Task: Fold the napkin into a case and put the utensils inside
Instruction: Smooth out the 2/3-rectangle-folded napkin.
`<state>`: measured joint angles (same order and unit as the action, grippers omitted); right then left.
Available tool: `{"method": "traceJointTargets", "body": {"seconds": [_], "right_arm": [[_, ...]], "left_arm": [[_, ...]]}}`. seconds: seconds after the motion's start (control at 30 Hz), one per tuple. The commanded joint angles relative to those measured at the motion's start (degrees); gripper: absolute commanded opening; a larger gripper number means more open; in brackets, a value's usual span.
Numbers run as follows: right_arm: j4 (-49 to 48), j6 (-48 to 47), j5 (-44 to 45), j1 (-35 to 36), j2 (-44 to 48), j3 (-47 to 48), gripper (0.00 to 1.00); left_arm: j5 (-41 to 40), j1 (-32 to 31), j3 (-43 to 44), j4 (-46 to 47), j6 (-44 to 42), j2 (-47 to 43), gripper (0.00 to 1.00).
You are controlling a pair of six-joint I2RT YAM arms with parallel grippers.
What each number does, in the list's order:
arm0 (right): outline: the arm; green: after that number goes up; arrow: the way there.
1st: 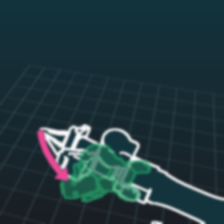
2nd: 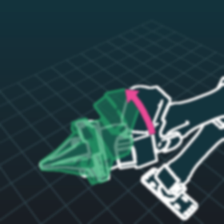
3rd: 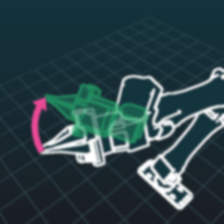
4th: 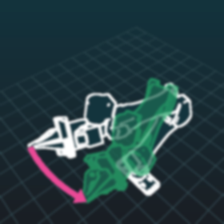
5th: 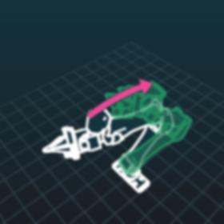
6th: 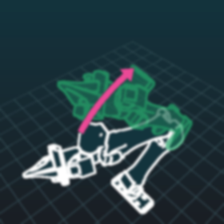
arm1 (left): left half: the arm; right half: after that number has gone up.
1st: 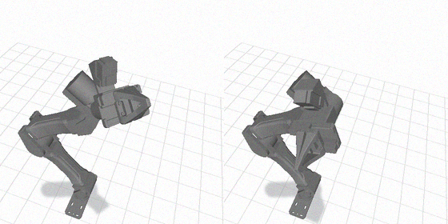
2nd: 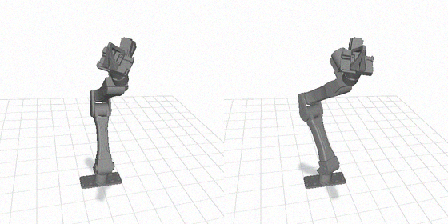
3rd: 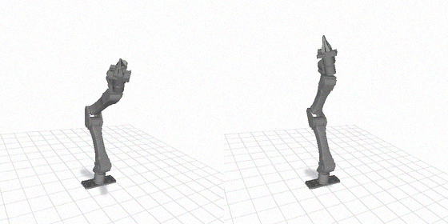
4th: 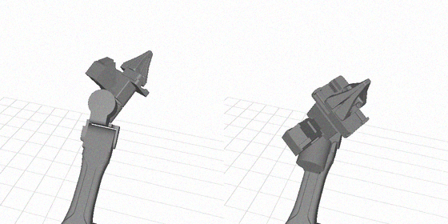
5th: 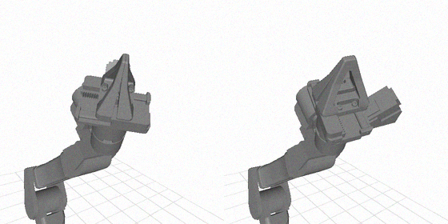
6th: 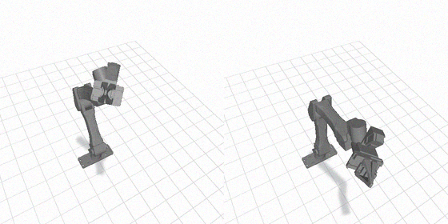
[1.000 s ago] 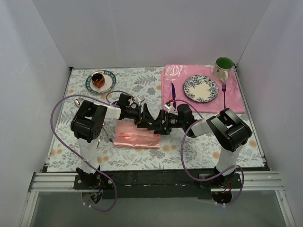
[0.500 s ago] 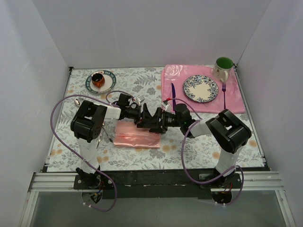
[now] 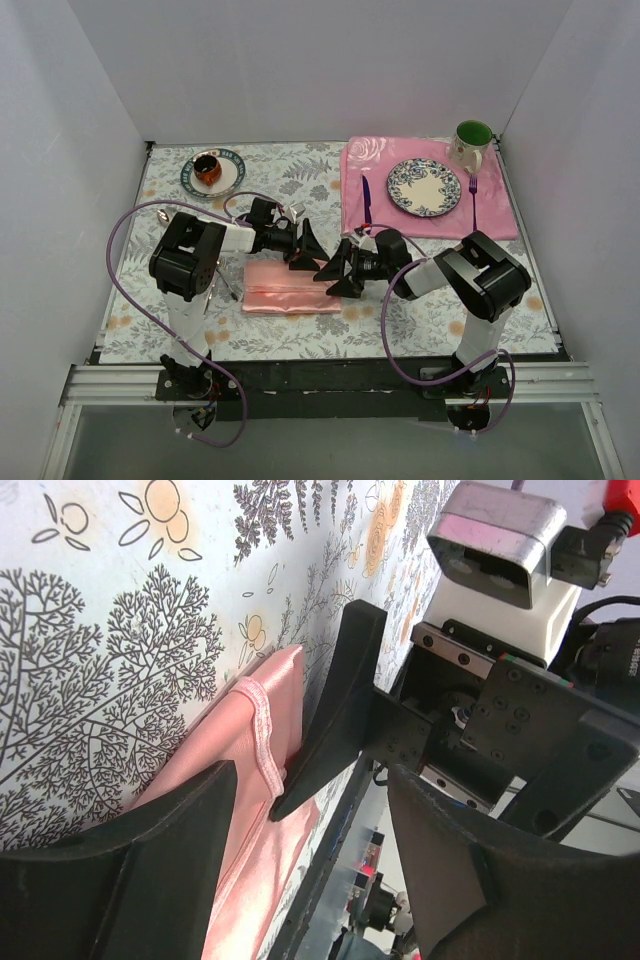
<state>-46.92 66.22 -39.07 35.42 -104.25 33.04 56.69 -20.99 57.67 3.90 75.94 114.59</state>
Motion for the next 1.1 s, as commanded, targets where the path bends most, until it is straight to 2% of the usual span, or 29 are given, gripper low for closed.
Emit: {"method": "traceJointTargets", "body": {"seconds": [0.0,0.1,0.2,0.33,0.43,0.73,0.9,1.07], "right_arm": [[-1.04,-1.26,-1.79,-1.14,-0.35,-0.61,0.99],[-2.21,-4.34,-3.56,-0.18,4.65,3.17,0.99],[-4.49,-2.59,-5.57,-0.18,6.42,5.72,0.99],[-3.7,-1.53,-3.57,-0.26,5.73,7.65,0.99],[-3.27,-1.18,-2.24,-0.18,1.78,8.36,0.99],[2.34,-5.92,3.1,-0.26,-1.57,3.62,0.99],[5.34,-5.13,4.26,-0.79,-2.72,1.33,0.99],[6.4,-5.92,4.44,-0.7,-2.54,1.59,0.99]], "left_arm": [[-6.76,0.78,-1.51,-1.97,-1.85,0.9,0.63],[-6.59,0.78,-1.42,-1.79,-1.67,1.08,0.63],[-6.5,0.78,-1.24,-1.79,-1.67,1.34,0.63],[-6.5,0.78,-1.24,-1.7,-1.59,1.17,0.63],[-6.5,0.78,-1.42,-1.62,-1.59,1.17,0.63],[-6.32,0.78,-1.77,-1.7,-1.5,1.08,0.63],[-6.24,0.78,-1.68,-1.7,-1.59,1.08,0.63],[-2.92,0.95,-1.68,1.72,0.43,-0.76,0.64]]}}
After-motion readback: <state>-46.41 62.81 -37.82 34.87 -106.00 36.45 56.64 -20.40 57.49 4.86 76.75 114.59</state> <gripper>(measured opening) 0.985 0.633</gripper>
